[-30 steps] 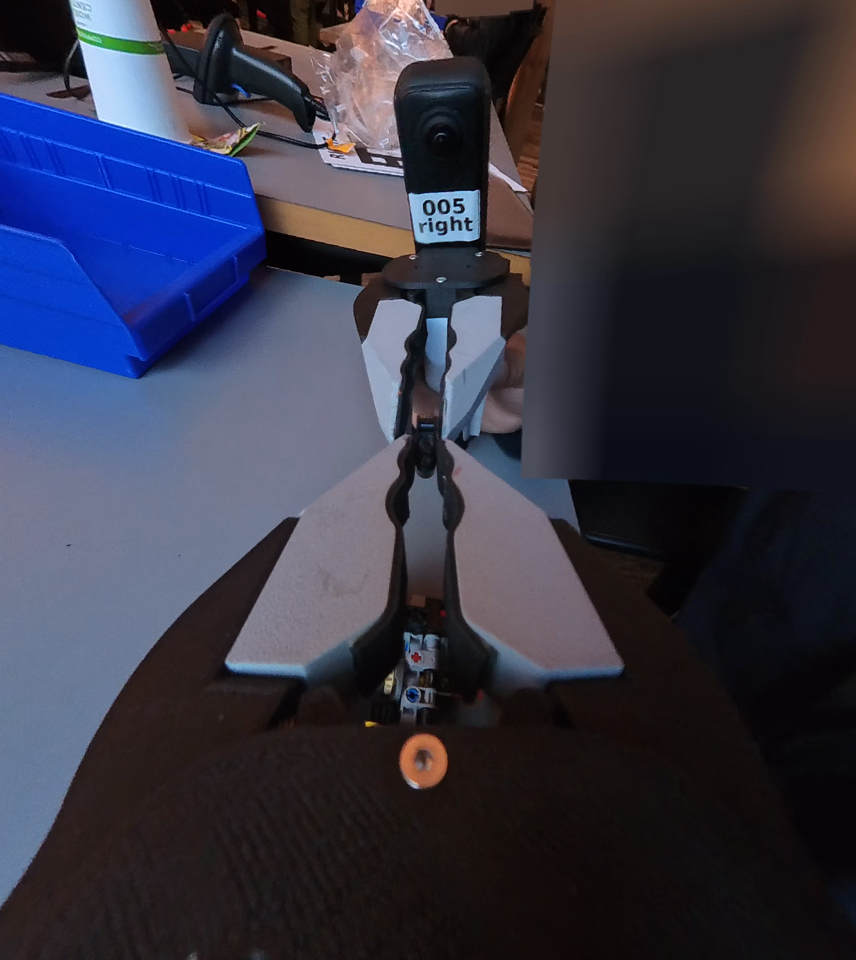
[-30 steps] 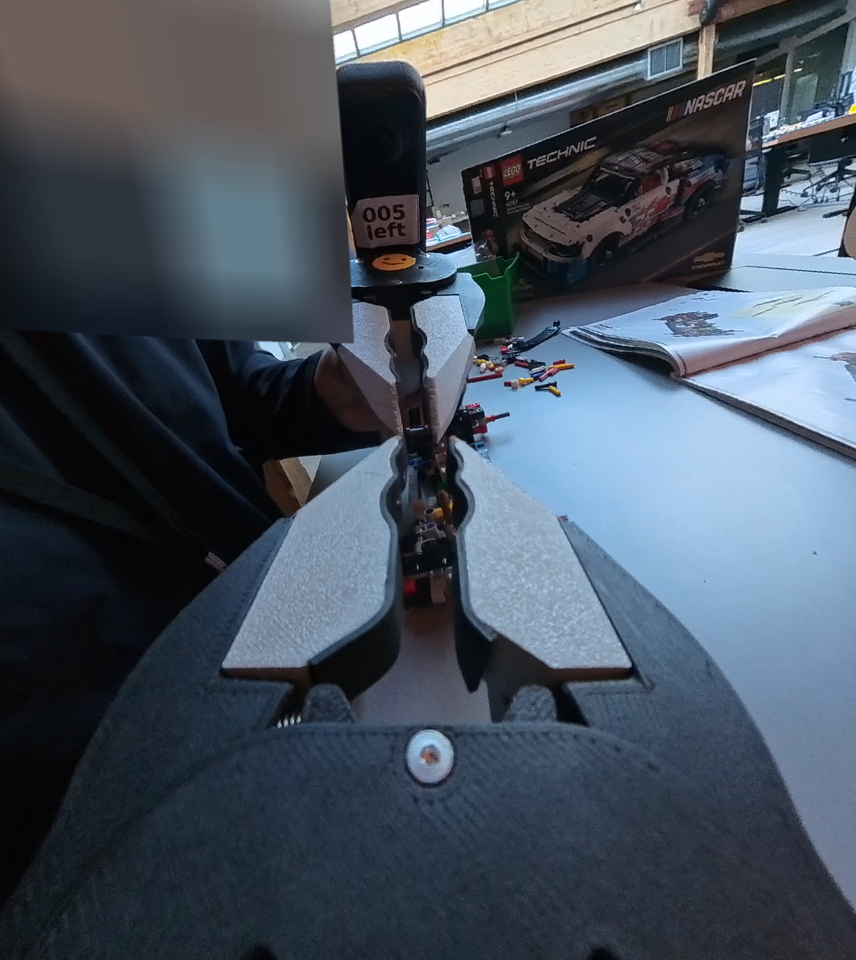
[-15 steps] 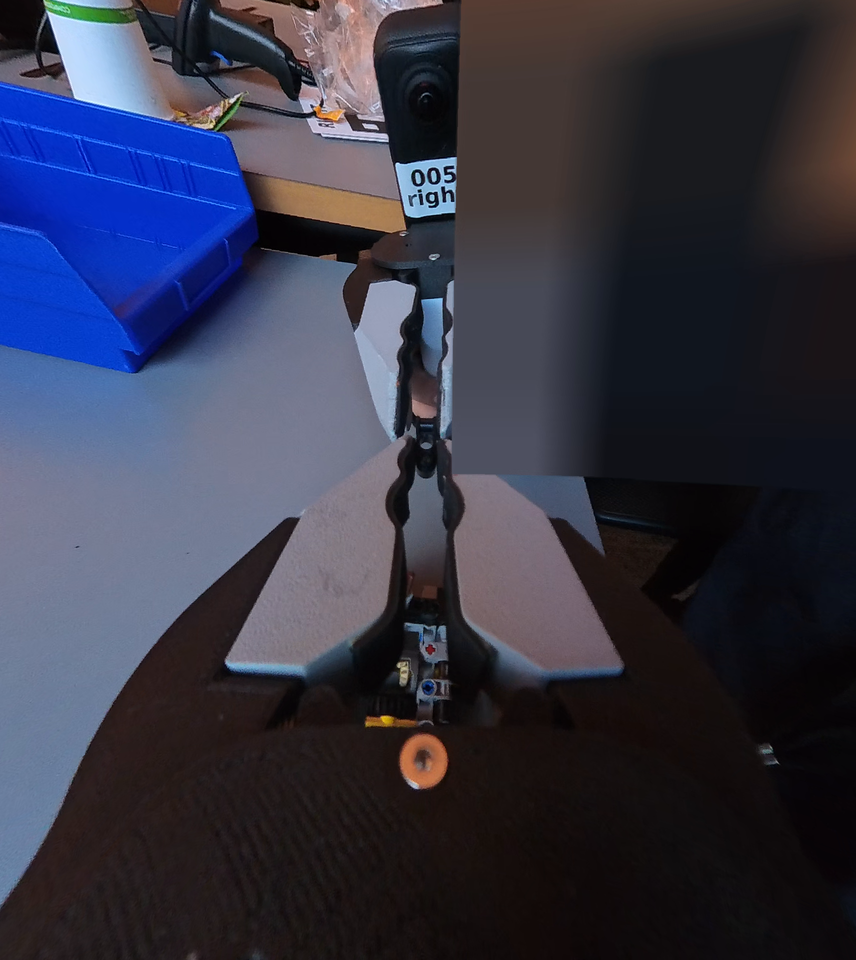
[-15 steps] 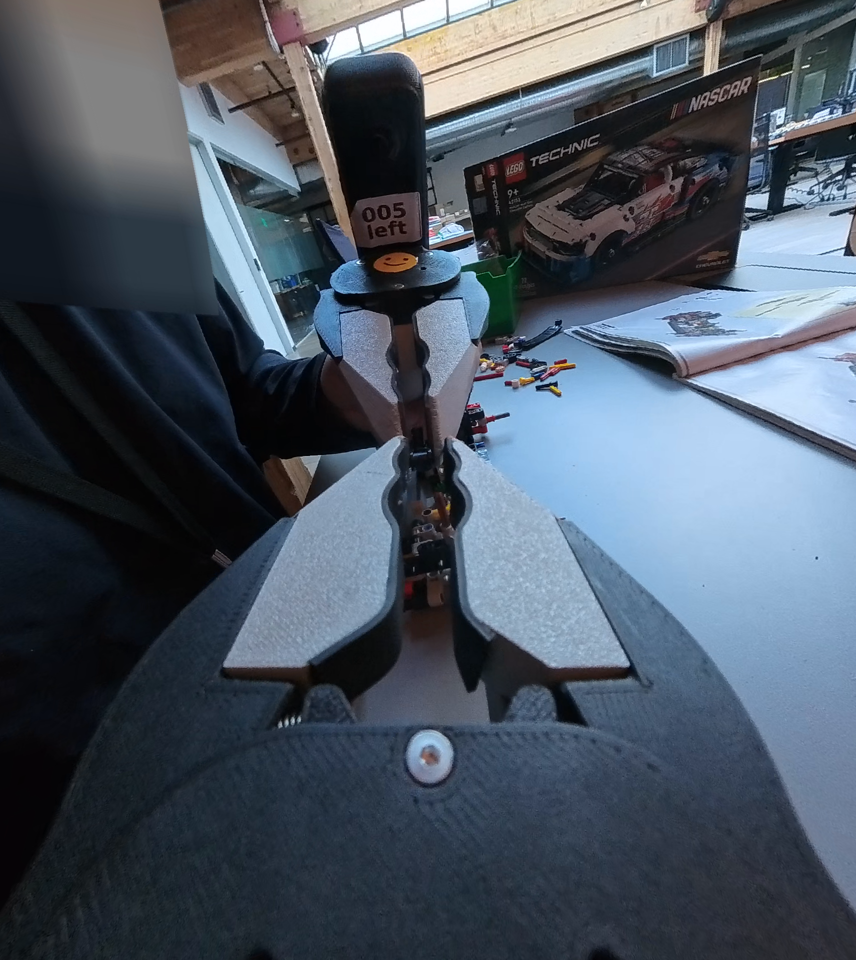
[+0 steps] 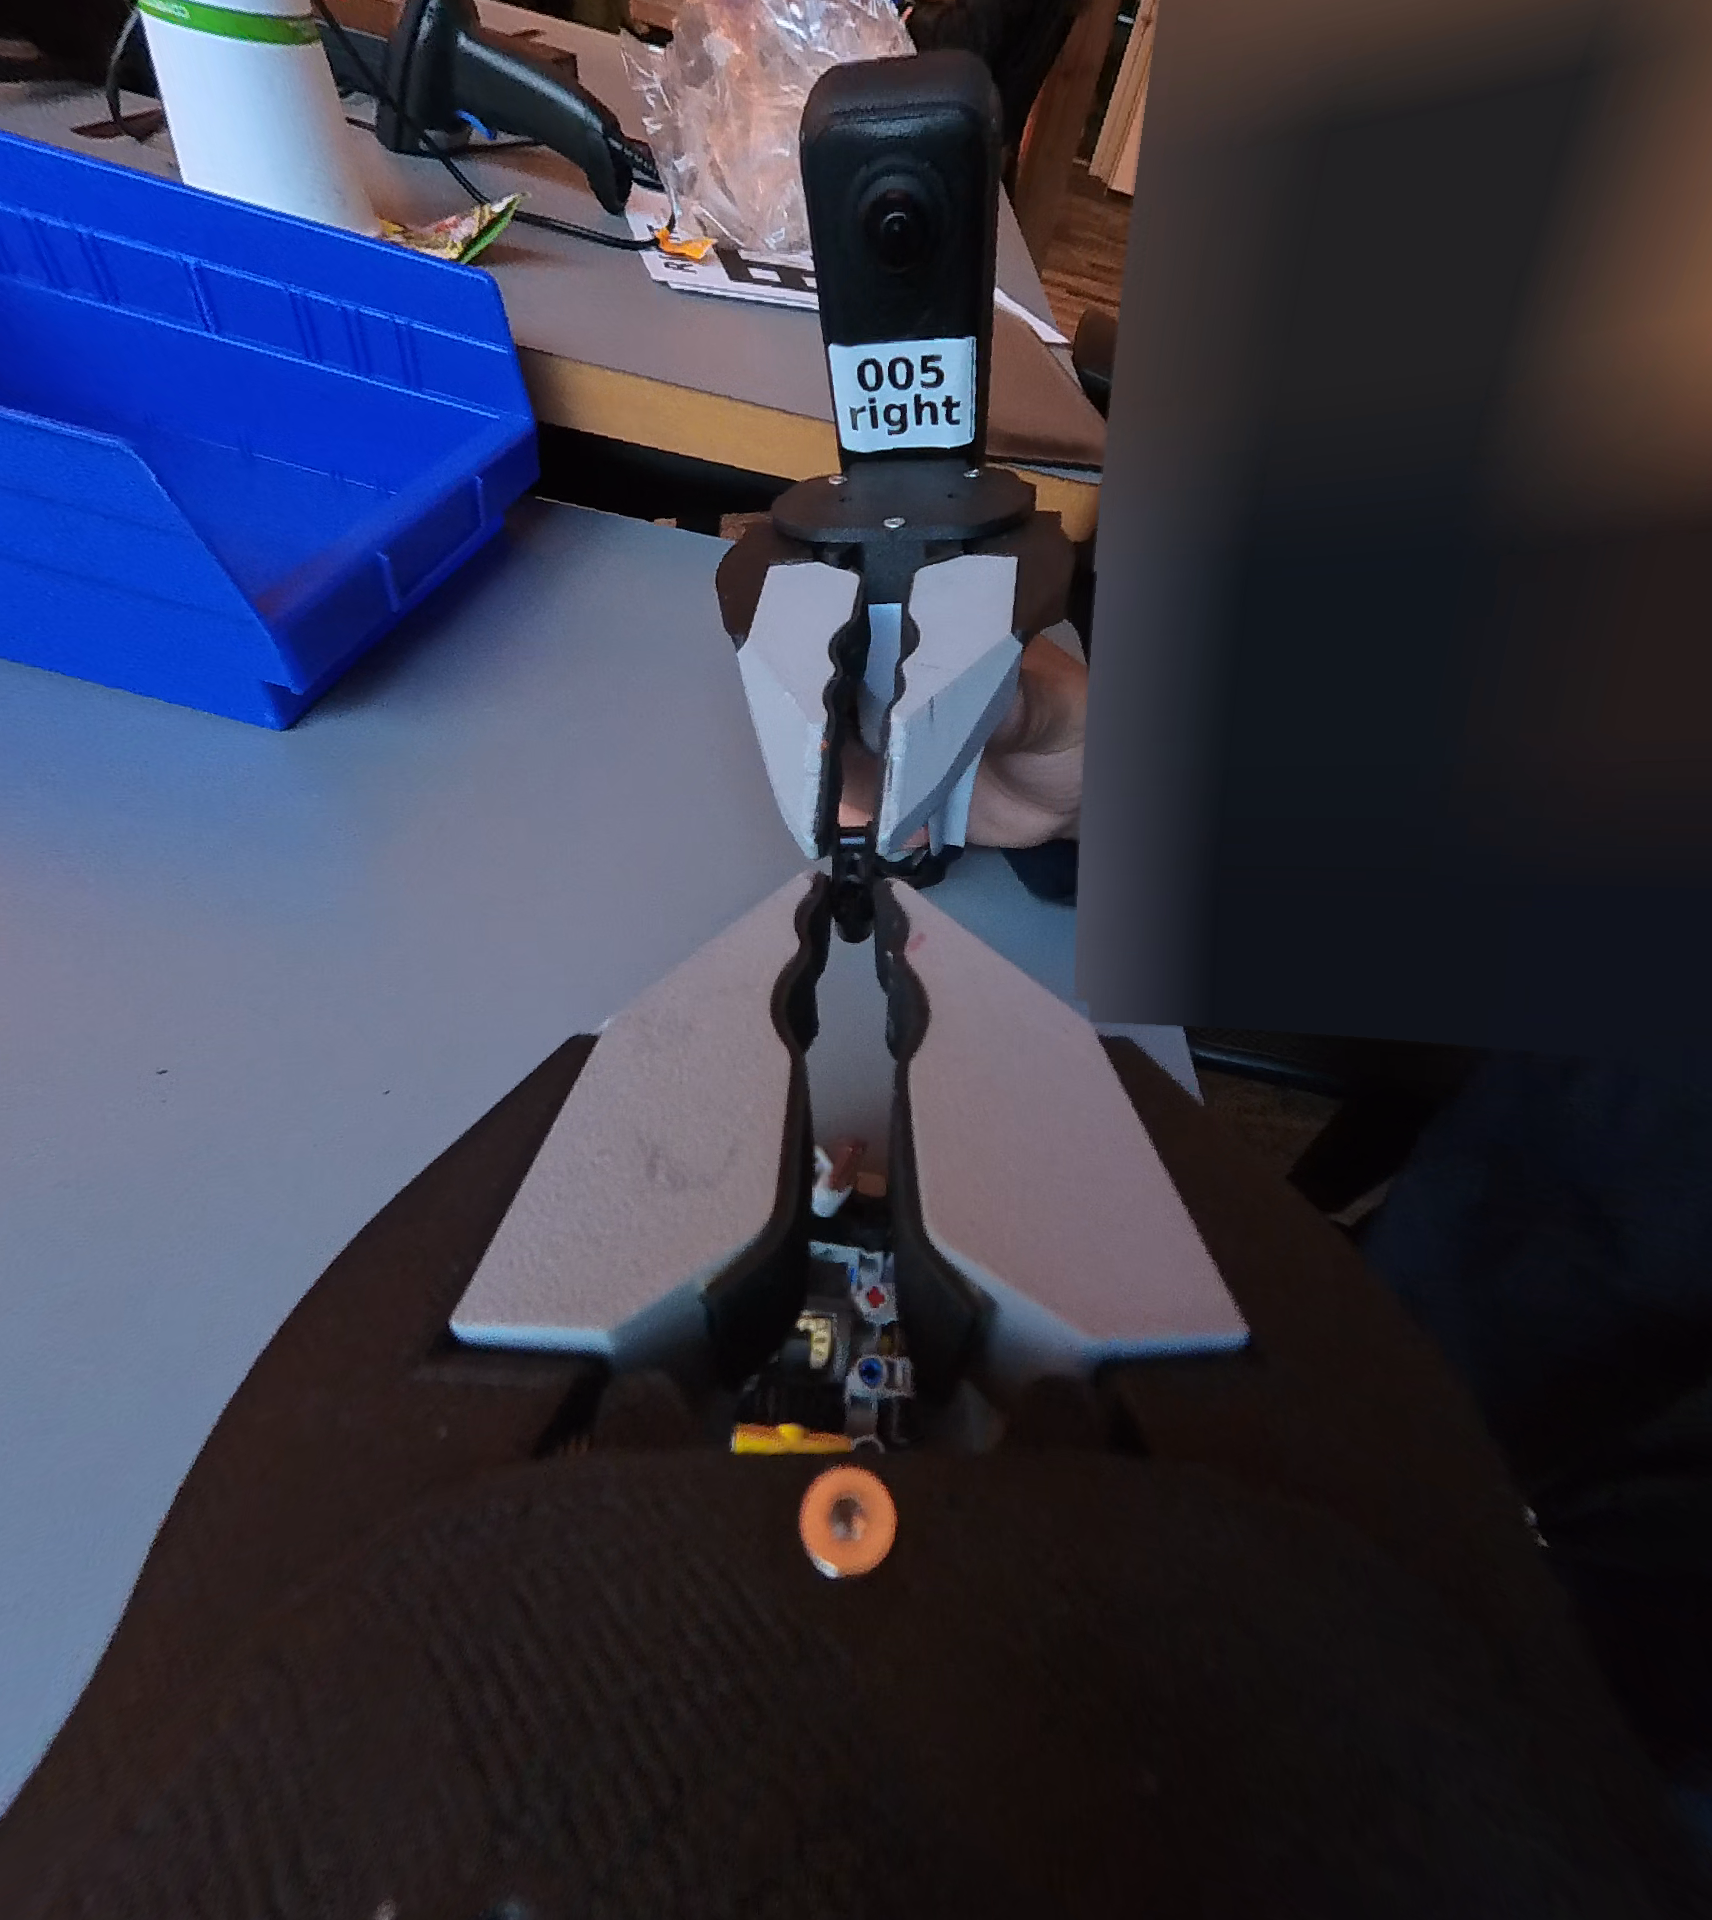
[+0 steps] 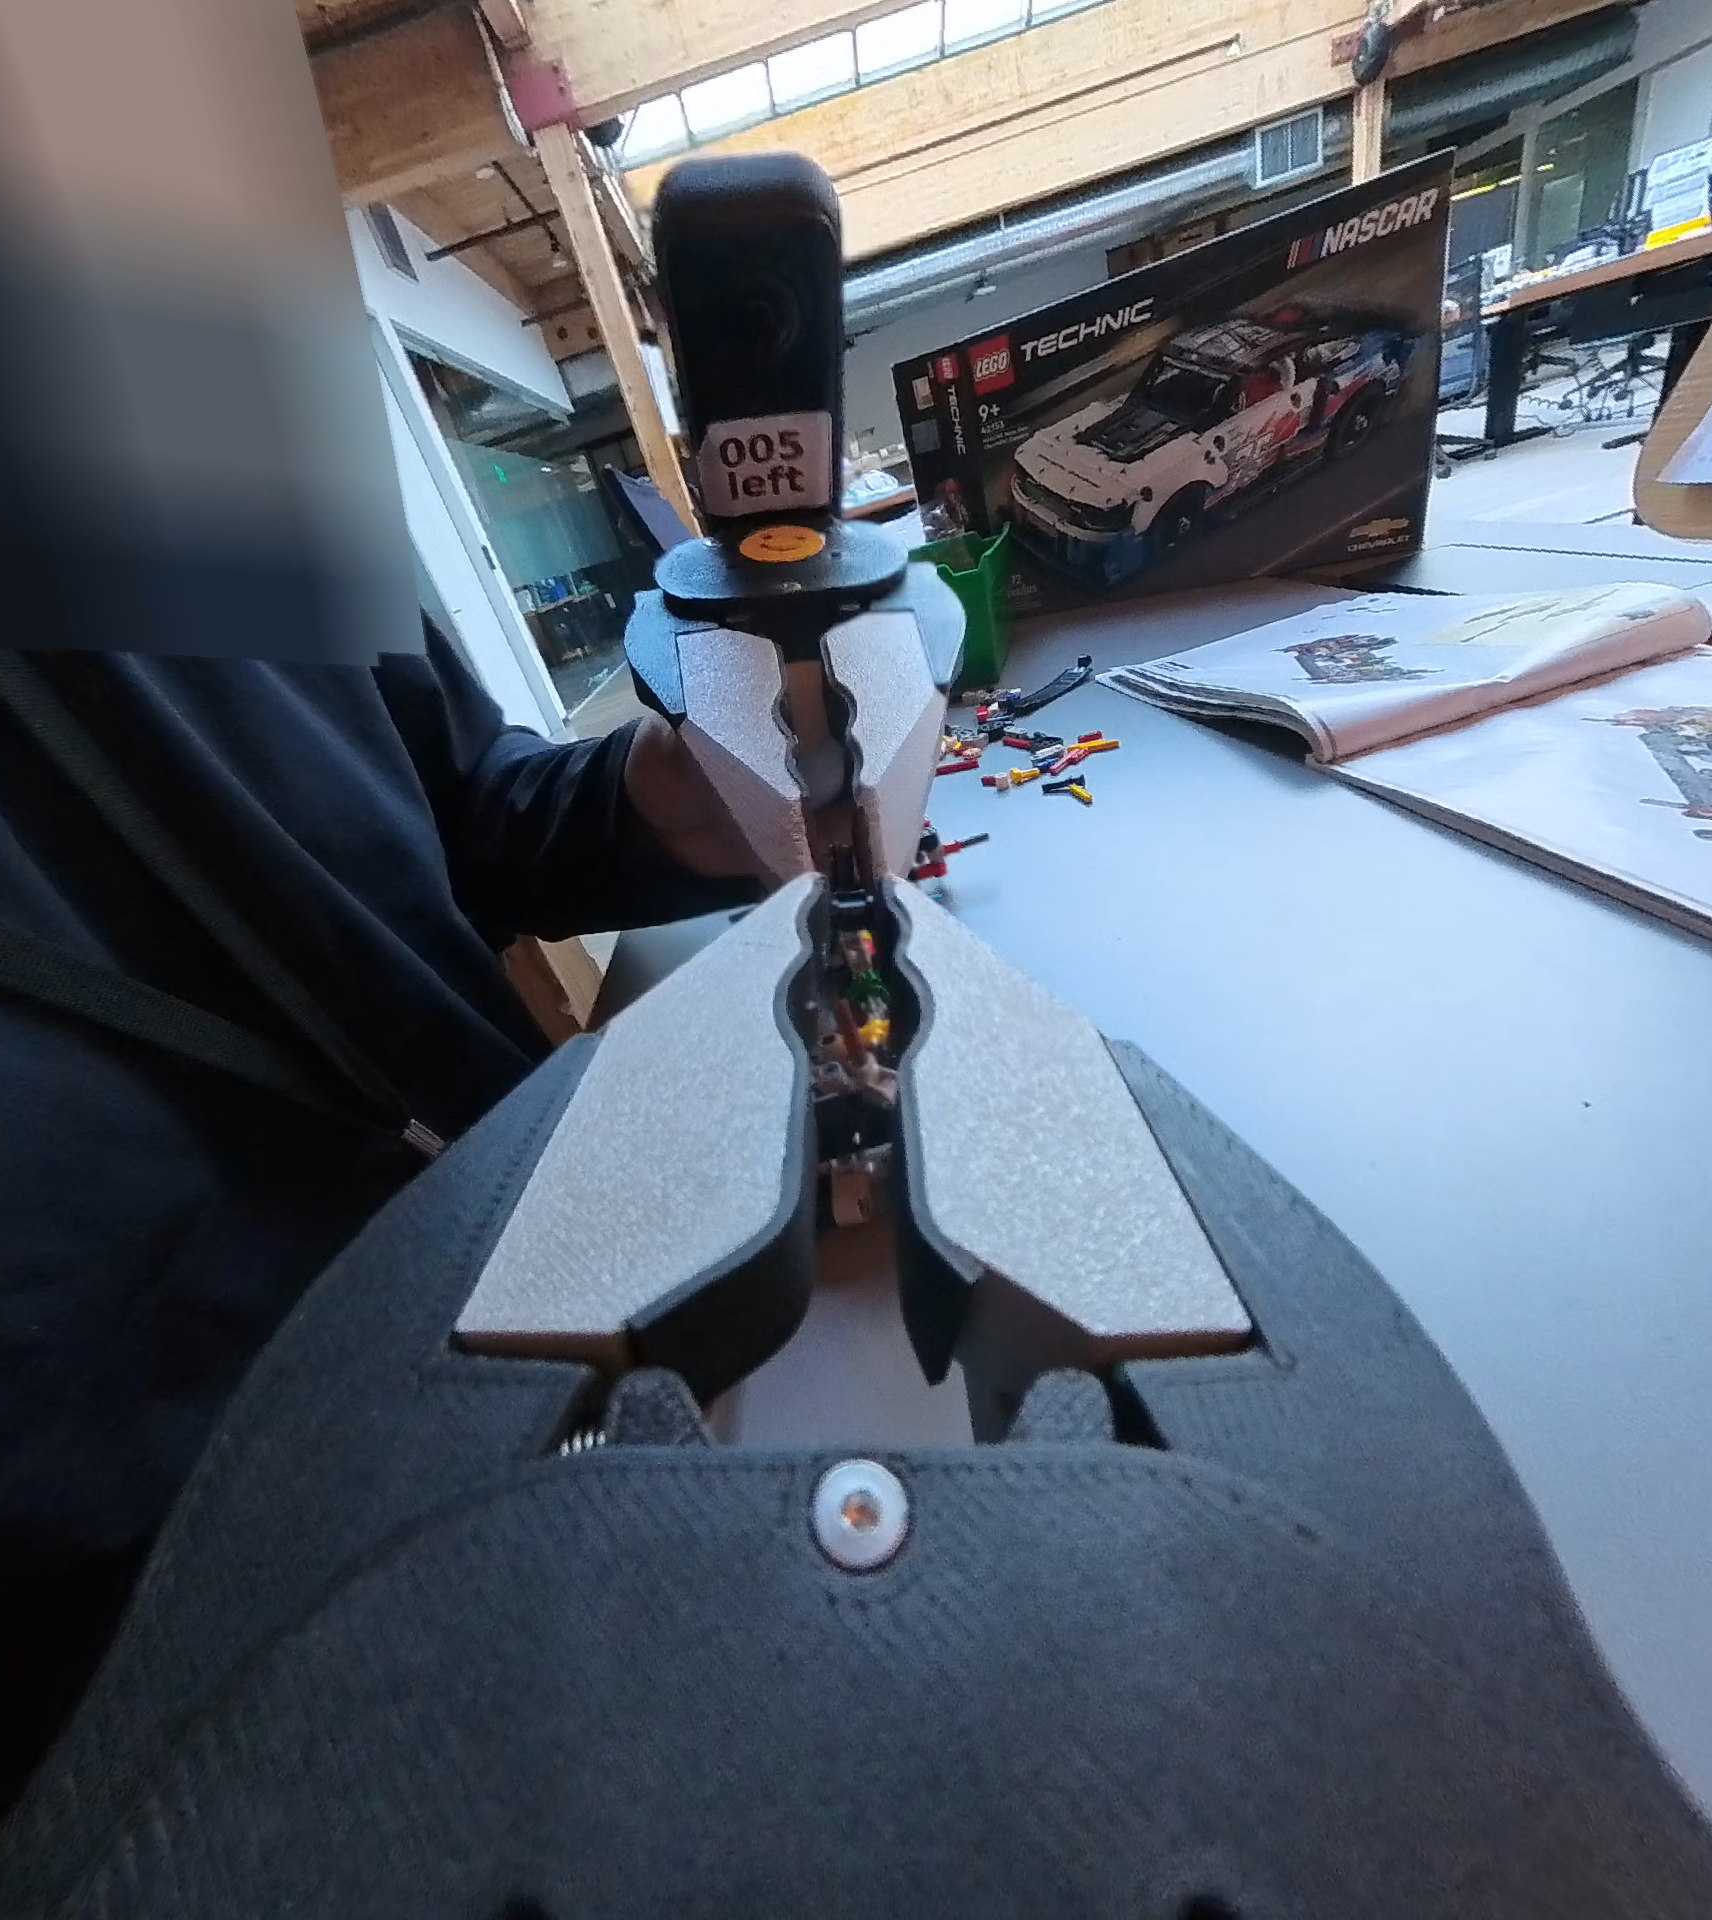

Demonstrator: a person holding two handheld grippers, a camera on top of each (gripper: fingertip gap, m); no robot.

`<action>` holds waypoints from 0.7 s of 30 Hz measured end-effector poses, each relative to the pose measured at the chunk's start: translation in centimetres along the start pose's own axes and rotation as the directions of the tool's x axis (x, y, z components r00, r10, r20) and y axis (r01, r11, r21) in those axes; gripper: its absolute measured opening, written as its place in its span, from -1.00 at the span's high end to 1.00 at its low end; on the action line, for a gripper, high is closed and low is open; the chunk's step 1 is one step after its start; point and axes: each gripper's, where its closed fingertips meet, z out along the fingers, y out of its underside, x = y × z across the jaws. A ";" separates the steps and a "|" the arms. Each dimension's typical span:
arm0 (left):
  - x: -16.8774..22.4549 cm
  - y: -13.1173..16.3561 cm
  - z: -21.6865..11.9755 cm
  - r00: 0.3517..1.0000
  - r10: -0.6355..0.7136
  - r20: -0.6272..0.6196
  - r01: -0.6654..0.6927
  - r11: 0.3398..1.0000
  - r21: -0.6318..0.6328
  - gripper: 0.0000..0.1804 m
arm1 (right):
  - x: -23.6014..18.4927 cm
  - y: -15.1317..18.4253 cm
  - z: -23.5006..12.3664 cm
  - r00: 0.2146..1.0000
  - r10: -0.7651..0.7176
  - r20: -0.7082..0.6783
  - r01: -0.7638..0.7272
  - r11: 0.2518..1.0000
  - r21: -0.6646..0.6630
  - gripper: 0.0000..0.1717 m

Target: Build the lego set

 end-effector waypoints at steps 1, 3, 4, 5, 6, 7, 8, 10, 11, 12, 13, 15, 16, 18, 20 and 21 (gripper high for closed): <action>-0.2 0.1 -0.1 1.000 0.011 0.013 -0.011 1.000 -0.009 0.94 | 0.3 0.1 0.0 1.000 -0.001 -0.016 0.001 1.000 -0.006 0.94; -1.3 0.2 -0.9 0.997 0.036 0.075 -0.034 0.999 -0.037 0.94 | 0.9 0.4 -0.3 0.999 -0.001 -0.047 0.000 1.000 -0.022 0.91; -1.9 -0.2 -1.7 0.994 0.044 0.104 -0.042 0.999 -0.025 0.94 | 1.0 0.5 -0.4 0.999 0.001 -0.053 -0.003 0.999 -0.032 0.88; -2.4 -0.3 -2.6 0.991 0.044 0.124 -0.041 0.999 -0.022 0.94 | 1.0 0.8 -0.6 0.998 0.003 -0.055 -0.006 0.998 -0.055 0.84; -2.9 -0.3 -3.5 0.989 0.038 0.145 -0.034 0.999 -0.028 0.94 | 0.8 1.4 -0.8 0.999 0.002 -0.053 -0.007 0.995 -0.096 0.79; -3.5 -0.1 -4.6 0.985 0.030 0.170 -0.025 0.999 -0.033 0.94 | 0.6 2.2 -0.9 0.999 -0.001 -0.050 -0.006 0.990 -0.144 0.73; -3.8 0.0 -5.7 0.982 0.020 0.189 -0.014 0.999 -0.037 0.94 | 0.3 3.0 -1.0 0.999 -0.006 -0.045 -0.003 0.982 -0.186 0.68; -4.2 0.1 -7.9 0.976 0.004 0.220 0.006 0.999 -0.044 0.94 | -0.7 4.4 -0.7 1.000 -0.006 -0.015 0.002 0.965 -0.260 0.63; -4.3 0.1 -9.0 0.970 0.004 0.242 0.008 0.999 -0.049 0.94 | -1.3 5.1 -0.4 1.000 -0.004 0.005 0.005 0.953 -0.301 0.62; -4.5 0.2 -10.1 0.963 0.011 0.270 0.005 0.998 -0.059 0.94 | -1.9 5.8 -0.1 1.000 -0.009 0.020 0.016 0.940 -0.342 0.61; -4.7 0.5 -11.1 0.953 0.021 0.301 0.002 0.997 -0.075 0.94 | -2.2 6.6 0.2 0.999 -0.024 0.025 0.032 0.923 -0.384 0.60; -5.1 1.0 -13.0 0.931 0.041 0.362 -0.002 0.994 -0.106 0.94 | -2.3 8.1 0.6 0.997 -0.073 0.016 0.072 0.878 -0.472 0.59; -5.3 1.4 -13.9 0.920 0.045 0.389 0.001 0.993 -0.118 0.94 | -2.1 8.8 0.7 0.996 -0.092 0.009 0.083 0.854 -0.514 0.59; -5.6 2.1 -15.3 0.901 0.037 0.432 0.018 0.992 -0.123 0.94 | -1.9 10.1 0.9 0.994 -0.107 0.004 0.089 0.806 -0.585 0.59; -5.5 2.5 -16.2 0.893 0.013 0.450 0.037 0.994 -0.103 0.94 | -1.8 11.0 1.1 0.993 -0.120 0.003 0.095 0.769 -0.633 0.59; -5.5 2.8 -16.6 0.890 -0.003 0.456 0.049 0.995 -0.091 0.94 | -1.6 11.3 1.2 0.991 -0.132 0.004 0.103 0.754 -0.648 0.60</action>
